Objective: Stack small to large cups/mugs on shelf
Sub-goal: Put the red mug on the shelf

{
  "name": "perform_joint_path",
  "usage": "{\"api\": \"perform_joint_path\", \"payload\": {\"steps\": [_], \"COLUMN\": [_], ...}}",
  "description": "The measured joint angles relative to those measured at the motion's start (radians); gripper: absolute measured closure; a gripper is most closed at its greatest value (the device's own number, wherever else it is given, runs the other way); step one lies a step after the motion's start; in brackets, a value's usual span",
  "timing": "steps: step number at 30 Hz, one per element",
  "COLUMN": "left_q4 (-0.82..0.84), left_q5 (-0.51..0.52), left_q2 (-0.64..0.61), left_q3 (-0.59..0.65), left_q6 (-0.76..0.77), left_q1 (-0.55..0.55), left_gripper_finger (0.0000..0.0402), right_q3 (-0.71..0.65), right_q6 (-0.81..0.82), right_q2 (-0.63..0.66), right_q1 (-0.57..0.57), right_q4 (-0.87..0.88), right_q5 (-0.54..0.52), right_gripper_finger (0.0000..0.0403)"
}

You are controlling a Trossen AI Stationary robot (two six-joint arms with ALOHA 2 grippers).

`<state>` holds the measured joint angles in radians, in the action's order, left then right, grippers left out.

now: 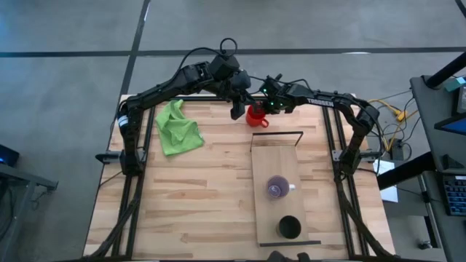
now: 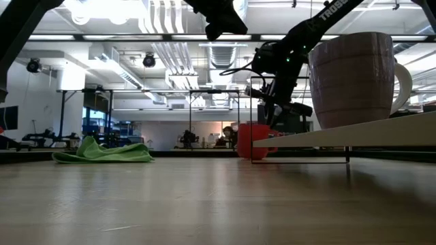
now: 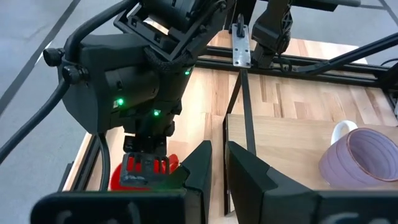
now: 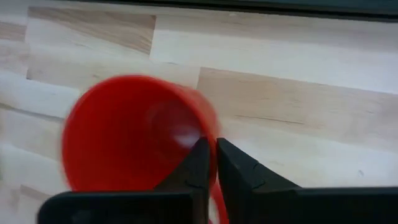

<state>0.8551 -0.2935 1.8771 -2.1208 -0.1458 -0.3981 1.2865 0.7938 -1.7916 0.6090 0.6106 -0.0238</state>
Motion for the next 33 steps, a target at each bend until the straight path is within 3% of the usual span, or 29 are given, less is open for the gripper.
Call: {"api": "perform_joint_path", "payload": {"steps": [12, 17, 24, 33], "left_q4": [0.028, 0.028, 0.029, 0.030], "left_q5": [0.003, 0.003, 0.003, 0.003], "left_q2": [0.000, 0.000, 0.000, 0.000], "left_q3": [0.000, 0.000, 0.000, 0.000], "left_q6": [-0.027, -0.026, -0.025, -0.023], "left_q1": [0.000, -0.001, -0.001, -0.001], "left_gripper_finger": [0.0369, 0.0369, 0.0369, 0.0369], "right_q3": [0.000, 0.000, 0.000, 0.000], "right_q6": [-0.175, -0.237, -0.381, -0.430], "right_q2": [0.056, 0.145, 0.305, 0.537], "right_q1": [-0.033, -0.035, -0.035, -0.042], "right_q4": [0.012, 0.012, 0.012, 0.022], "right_q5": [0.031, 0.018, -0.085, -0.085], "right_gripper_finger": [0.0393, 0.0394, 0.0394, 0.0394]}}
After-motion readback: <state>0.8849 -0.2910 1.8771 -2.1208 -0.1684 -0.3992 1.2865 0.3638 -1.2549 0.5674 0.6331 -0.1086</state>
